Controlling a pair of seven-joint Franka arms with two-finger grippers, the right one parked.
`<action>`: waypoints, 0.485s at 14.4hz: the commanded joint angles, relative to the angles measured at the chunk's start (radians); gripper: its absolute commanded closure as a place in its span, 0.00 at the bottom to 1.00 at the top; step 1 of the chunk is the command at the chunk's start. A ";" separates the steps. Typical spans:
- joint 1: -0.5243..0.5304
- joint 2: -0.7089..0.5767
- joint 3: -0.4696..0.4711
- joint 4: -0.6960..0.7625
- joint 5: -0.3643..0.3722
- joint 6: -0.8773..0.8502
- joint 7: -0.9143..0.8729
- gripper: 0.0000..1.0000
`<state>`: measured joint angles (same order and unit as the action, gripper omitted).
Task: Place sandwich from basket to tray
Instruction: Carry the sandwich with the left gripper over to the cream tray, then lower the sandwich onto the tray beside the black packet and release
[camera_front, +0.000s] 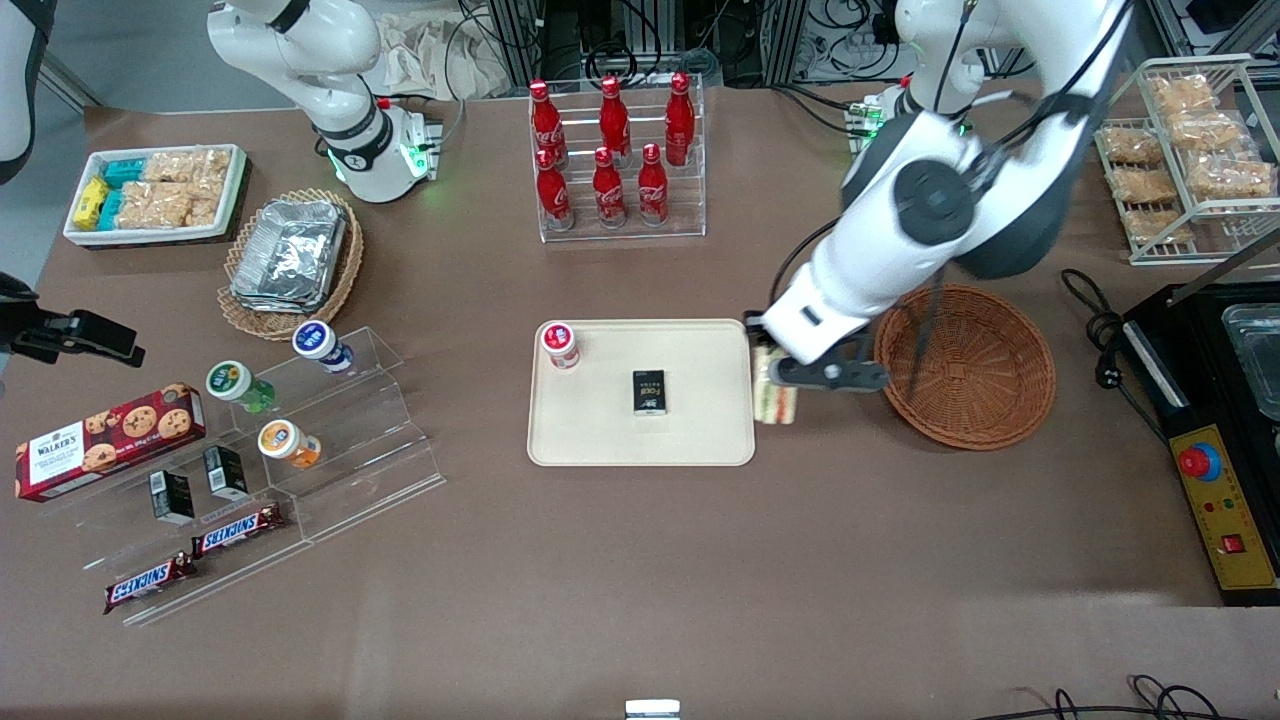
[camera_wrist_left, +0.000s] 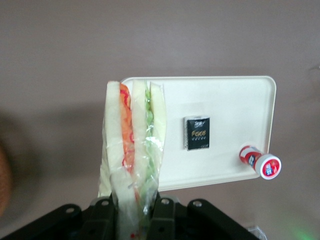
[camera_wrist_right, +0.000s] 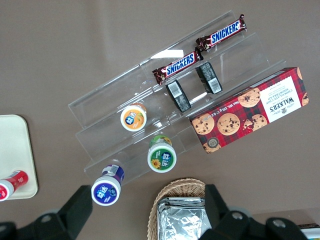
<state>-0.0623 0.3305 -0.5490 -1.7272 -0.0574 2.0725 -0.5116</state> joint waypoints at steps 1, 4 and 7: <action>-0.037 0.123 0.000 -0.002 0.056 0.102 -0.039 1.00; -0.068 0.238 0.001 -0.005 0.195 0.202 -0.146 1.00; -0.082 0.301 0.001 -0.006 0.266 0.251 -0.192 1.00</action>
<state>-0.1258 0.6064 -0.5482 -1.7517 0.1678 2.3049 -0.6536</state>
